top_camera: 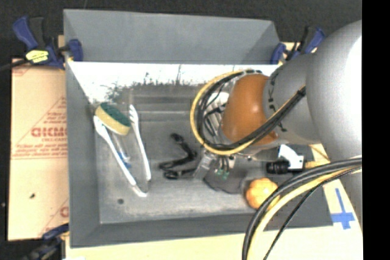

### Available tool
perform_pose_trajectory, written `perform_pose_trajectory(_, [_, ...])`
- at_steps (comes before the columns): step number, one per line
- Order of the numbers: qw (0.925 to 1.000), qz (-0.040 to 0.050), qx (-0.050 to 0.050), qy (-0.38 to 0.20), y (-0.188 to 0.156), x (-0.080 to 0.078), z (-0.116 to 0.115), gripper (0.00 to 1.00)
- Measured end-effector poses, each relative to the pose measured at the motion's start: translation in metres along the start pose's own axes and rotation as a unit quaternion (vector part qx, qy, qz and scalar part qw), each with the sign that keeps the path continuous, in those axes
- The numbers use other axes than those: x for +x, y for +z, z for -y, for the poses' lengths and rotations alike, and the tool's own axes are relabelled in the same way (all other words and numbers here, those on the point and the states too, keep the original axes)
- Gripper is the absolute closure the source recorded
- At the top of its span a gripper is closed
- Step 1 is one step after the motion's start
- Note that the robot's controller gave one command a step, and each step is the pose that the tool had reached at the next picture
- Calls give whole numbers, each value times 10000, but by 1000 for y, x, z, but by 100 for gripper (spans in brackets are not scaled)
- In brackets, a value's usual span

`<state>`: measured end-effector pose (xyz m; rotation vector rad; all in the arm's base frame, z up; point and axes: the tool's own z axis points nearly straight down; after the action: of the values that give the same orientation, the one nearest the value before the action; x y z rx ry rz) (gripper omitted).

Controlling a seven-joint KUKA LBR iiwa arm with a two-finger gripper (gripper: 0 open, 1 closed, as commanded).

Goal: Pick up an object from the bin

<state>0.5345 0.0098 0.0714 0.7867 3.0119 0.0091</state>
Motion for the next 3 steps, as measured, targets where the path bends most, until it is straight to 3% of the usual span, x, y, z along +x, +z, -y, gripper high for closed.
perform_pose_trajectory(1, [10000, 1, 0, -3, 0, 0, 0, 100])
perform_pose_trajectory(3, [10000, 1, -3, -22, -33, -1, 1, 100])
